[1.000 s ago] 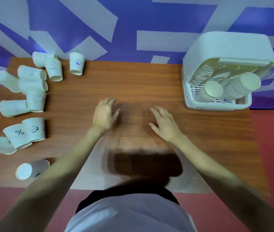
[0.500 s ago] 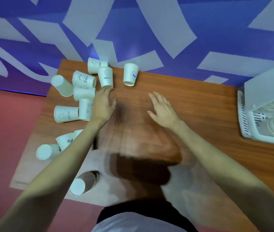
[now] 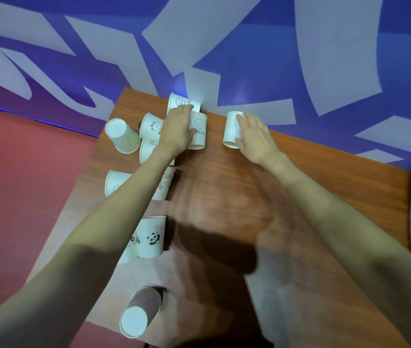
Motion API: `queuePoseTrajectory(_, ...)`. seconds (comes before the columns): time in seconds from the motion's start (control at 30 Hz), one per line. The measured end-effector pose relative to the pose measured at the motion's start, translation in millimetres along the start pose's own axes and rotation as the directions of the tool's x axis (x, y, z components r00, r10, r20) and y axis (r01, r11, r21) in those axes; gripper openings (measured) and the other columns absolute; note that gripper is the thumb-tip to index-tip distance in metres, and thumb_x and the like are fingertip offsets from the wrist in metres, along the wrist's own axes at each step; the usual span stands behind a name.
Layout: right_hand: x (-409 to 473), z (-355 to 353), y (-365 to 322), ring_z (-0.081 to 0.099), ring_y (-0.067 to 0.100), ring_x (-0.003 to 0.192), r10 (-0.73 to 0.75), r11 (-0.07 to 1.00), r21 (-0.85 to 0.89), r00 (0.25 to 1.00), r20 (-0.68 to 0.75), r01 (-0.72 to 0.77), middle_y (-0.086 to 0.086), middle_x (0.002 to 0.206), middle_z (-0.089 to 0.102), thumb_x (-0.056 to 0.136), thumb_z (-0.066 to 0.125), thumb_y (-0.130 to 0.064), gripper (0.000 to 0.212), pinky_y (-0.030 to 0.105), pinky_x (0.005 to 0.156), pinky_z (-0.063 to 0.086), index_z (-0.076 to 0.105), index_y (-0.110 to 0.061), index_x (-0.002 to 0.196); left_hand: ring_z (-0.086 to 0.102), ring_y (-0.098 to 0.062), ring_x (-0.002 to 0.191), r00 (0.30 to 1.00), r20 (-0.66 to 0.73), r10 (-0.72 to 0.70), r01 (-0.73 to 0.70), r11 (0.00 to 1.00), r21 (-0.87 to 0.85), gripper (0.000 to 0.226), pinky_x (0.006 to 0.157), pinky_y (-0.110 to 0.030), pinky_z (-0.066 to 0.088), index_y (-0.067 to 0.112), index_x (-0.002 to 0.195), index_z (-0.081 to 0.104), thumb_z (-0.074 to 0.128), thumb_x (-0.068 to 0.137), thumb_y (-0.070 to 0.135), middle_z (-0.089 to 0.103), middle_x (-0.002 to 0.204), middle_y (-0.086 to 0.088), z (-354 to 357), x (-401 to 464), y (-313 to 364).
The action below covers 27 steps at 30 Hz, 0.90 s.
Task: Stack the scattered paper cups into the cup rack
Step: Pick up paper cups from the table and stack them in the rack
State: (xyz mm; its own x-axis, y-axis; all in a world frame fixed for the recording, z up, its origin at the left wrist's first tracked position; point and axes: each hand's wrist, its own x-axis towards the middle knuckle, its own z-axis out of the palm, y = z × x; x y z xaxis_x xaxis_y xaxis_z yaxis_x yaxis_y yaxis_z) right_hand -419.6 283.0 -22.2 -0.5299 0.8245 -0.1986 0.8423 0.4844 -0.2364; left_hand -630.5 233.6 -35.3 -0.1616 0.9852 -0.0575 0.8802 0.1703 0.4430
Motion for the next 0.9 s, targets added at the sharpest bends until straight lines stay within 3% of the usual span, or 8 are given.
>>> queuePoseTrajectory(0.23,19,5,-1,0.032,0.035,0.131,-0.016,1.0,-0.004,1.0,-0.015,0.016,0.017,0.142,0.034,0.094,0.055,-0.016,0.052,0.041,0.109,0.028,0.034,-0.005,0.14,0.045,-0.038,0.114,0.999,-0.019,-0.025,0.025,1.0,-0.008,0.051,0.097,-0.044,0.038,0.004,0.131,0.044,0.063,0.085,0.013,0.052,0.126,-0.019,7,-4,-2)
queuePoseTrajectory(0.4,-1,5,0,0.044,0.03,0.12,0.071,0.973,0.225,0.996,-0.061,-0.056,0.014,0.126,0.049,0.092,0.057,-0.011,0.045,0.037,0.102,0.036,0.044,-0.008,0.135,0.05,-0.033,0.107,0.998,-0.066,-0.014,0.007,0.994,-0.105,0.038,0.089,-0.039,0.04,0.004,0.117,0.057,0.06,0.079,0.004,0.057,0.113,-0.016,10,-30,13)
queuePoseTrajectory(0.5,-34,5,10,0.052,0.026,0.106,0.1,0.937,0.343,0.99,-0.099,-0.061,0.014,0.113,0.056,0.089,0.055,-0.002,0.03,0.033,0.089,0.043,0.059,-0.004,0.118,0.053,-0.03,0.096,0.995,-0.103,-0.011,-0.006,0.987,-0.159,0.023,0.078,-0.039,0.044,0.007,0.099,0.062,0.055,0.077,0.002,0.061,0.099,-0.013,12,-53,30)
queuePoseTrajectory(0.6,-77,4,27,0.051,0.022,0.083,0.09,0.93,0.366,0.984,-0.154,-0.027,0.01,0.093,0.057,0.086,0.058,0.0,0.01,0.037,0.074,0.046,0.063,-0.002,0.095,0.056,-0.029,0.091,0.994,-0.107,0.012,-0.032,0.98,-0.195,0.018,0.076,-0.04,0.046,0.007,0.094,0.065,0.055,0.08,0.003,0.064,0.093,-0.012,16,-78,52)
queuePoseTrajectory(0.73,-145,1,58,0.048,0.017,0.078,0.094,0.934,0.358,0.969,-0.227,-0.006,-0.004,0.085,0.047,0.086,0.058,-0.004,0.006,0.03,0.067,0.037,0.062,-0.004,0.091,0.059,-0.031,0.089,0.991,-0.079,0.105,-0.118,0.975,-0.186,0.017,0.077,-0.039,0.046,0.006,0.098,0.067,0.058,0.083,0.005,0.067,0.096,-0.013,25,-105,91)
queuePoseTrajectory(0.9,-239,-4,107,0.053,0.018,0.077,0.201,0.912,0.403,0.941,-0.272,-0.078,0.003,0.086,0.056,0.086,0.061,-0.005,0.007,0.027,0.065,0.035,0.064,-0.002,0.092,0.058,-0.031,0.09,0.983,-0.073,0.168,-0.18,0.963,-0.2,0.02,0.075,-0.036,0.043,0.007,0.097,0.068,0.058,0.082,0.0,0.067,0.096,-0.012,43,-141,154)
